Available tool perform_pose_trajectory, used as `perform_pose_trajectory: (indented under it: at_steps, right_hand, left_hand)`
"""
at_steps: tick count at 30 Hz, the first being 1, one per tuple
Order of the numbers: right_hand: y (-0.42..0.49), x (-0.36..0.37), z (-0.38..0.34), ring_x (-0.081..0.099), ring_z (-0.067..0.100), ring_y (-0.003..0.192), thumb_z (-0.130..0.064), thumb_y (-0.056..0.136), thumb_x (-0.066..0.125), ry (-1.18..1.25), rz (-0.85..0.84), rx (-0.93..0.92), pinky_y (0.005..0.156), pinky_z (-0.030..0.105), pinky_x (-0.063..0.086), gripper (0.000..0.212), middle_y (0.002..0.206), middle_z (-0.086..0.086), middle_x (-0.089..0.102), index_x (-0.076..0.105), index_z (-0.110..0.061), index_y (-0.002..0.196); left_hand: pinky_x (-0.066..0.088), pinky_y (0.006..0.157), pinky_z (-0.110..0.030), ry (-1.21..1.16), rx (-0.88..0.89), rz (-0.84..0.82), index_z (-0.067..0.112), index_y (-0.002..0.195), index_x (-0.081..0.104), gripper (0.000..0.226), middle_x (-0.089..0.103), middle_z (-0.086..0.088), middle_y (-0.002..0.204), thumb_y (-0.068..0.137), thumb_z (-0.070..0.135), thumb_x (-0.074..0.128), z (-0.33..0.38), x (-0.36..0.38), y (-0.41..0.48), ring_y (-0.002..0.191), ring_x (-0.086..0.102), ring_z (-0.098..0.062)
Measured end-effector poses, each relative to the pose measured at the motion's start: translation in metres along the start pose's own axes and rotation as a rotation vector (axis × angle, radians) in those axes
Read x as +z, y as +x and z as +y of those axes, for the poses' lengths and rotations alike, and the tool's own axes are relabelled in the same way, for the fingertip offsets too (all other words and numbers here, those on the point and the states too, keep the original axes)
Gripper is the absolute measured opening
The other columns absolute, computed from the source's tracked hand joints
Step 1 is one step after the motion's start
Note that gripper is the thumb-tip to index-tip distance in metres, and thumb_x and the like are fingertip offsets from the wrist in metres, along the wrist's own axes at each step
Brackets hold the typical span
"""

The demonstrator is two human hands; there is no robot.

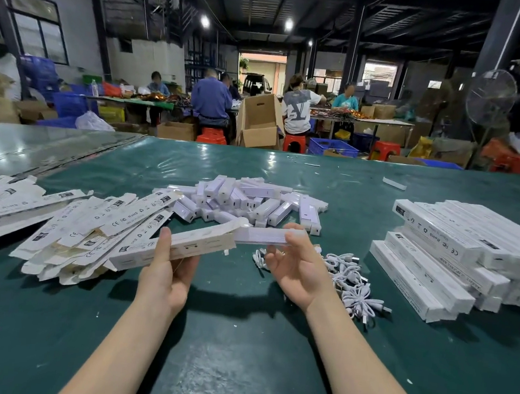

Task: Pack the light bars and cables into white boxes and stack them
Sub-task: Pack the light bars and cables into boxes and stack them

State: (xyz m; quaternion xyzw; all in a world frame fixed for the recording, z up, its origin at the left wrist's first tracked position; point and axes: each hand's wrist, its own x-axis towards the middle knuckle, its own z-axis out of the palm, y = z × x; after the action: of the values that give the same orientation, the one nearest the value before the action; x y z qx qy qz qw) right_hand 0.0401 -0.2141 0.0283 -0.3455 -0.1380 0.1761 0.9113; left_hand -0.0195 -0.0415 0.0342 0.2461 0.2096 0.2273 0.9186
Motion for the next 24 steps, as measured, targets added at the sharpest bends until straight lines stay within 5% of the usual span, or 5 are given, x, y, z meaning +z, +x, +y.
perform_pose_trajectory:
  at_steps: [4, 8, 13, 24]
  right_hand:
    - [0.0013, -0.0016, 0.0001, 0.056, 0.012, 0.058, -0.004, 0.073, 0.061, -0.078, -0.05, -0.011, 0.057, 0.022, 0.05, 0.02, 0.067, -0.002, 0.063, 0.048, -0.018, 0.078]
    - [-0.0007, -0.0016, -0.001, 0.05, 0.012, 0.056, -0.01, 0.069, 0.053, -0.127, -0.082, 0.021, 0.055, 0.021, 0.045, 0.011, 0.062, -0.004, 0.055, 0.047, -0.017, 0.073]
    - [-0.0006, -0.0015, -0.0014, 0.042, 0.014, 0.056, -0.003, 0.077, 0.045, -0.158, -0.031, 0.016, 0.054, 0.022, 0.042, 0.013, 0.061, 0.003, 0.036, 0.041, -0.014, 0.072]
    - [-0.0024, 0.003, -0.003, 0.047, 0.011, 0.054, 0.017, 0.083, 0.032, -0.154, 0.039, -0.066, 0.056, 0.022, 0.036, 0.033, 0.068, 0.002, 0.05, 0.042, -0.013, 0.073]
  left_hand:
    - [0.052, 0.043, -0.023, -0.013, 0.023, 0.004, 0.013, 0.088, 0.054, 0.019, 0.069, 0.0, 0.058, 0.086, 0.029, 0.063, 0.0002, 0.0009, 0.0004, 0.049, 0.066, -0.009]
    - [0.053, 0.044, -0.023, 0.025, 0.041, 0.054, 0.014, 0.088, 0.054, 0.021, 0.064, -0.002, 0.084, 0.086, 0.032, 0.063, -0.0017, 0.0005, -0.0024, 0.068, 0.064, -0.011]
    - [0.058, 0.051, -0.03, 0.027, 0.091, 0.097, 0.012, 0.087, 0.053, 0.02, 0.064, -0.003, 0.089, 0.085, 0.028, 0.066, -0.0023, 0.0004, -0.0051, 0.075, 0.063, -0.014]
    - [0.049, 0.042, -0.014, 0.144, -0.01, 0.064, 0.013, 0.084, 0.054, 0.022, 0.061, -0.001, 0.083, 0.084, 0.031, 0.066, 0.0003, -0.0024, 0.0016, 0.074, 0.06, -0.012]
